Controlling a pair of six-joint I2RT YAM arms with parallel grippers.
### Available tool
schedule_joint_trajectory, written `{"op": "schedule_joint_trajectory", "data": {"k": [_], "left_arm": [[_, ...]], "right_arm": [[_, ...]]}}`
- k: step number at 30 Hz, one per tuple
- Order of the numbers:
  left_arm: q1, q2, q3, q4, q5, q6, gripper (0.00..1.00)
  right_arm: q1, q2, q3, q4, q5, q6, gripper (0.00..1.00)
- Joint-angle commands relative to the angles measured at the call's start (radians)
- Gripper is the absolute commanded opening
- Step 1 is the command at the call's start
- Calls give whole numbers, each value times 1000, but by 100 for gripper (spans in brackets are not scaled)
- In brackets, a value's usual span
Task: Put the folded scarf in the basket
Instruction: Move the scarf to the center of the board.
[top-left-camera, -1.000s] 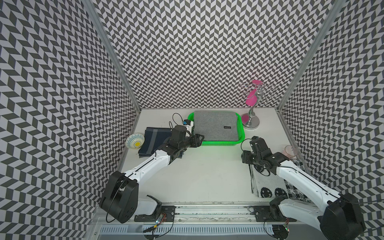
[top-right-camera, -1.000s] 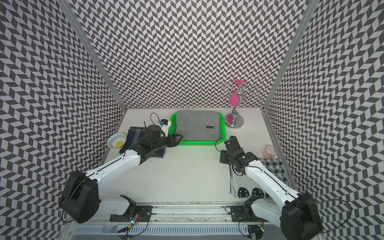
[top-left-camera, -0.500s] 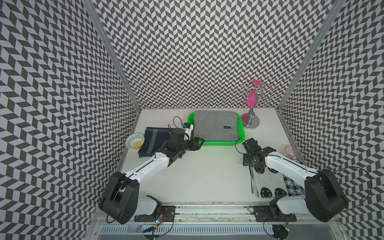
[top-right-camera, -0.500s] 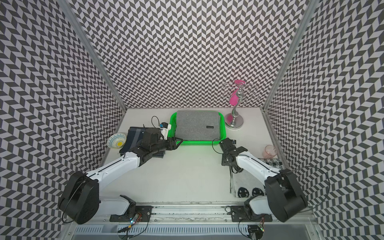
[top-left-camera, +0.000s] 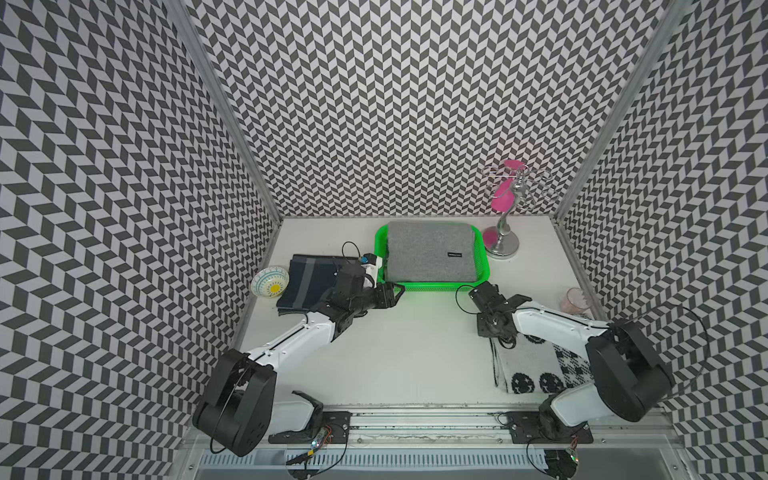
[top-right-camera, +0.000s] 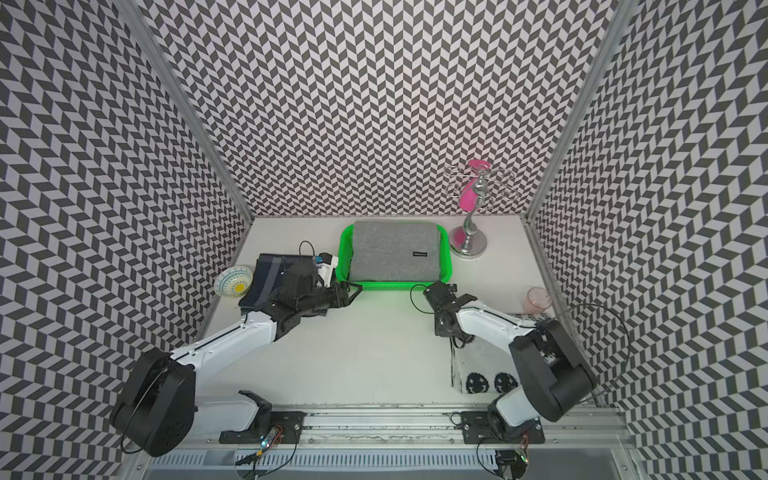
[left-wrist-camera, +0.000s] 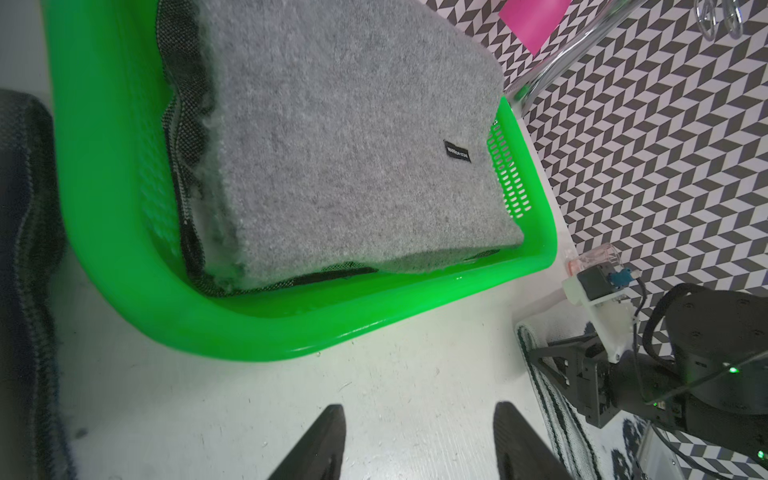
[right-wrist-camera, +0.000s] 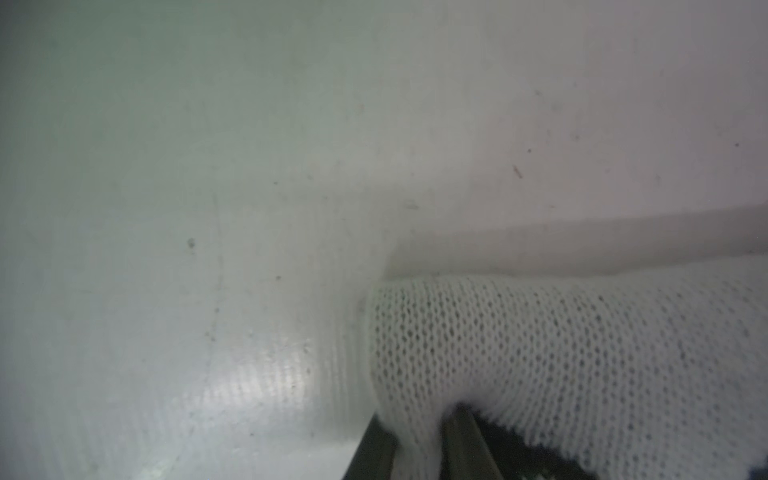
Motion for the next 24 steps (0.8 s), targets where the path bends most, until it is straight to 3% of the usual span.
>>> {"op": "schedule_joint_trajectory", "data": {"k": [1,6,19,24], "left_arm": [[4,-30,-17,23,18,-13,60],[6,-35,-31,14,14,-12,60],[25,-124,-83,-39,-17,-13,60],[44,-147,-104,-44,1,-17,65]], "right_arm": [[66,35,30,92,-121,47,22],[164,87,102,153,-212,90,22],[297,219,262,302,-344,121,23],[299,180,237,386,-435,119,55]]}}
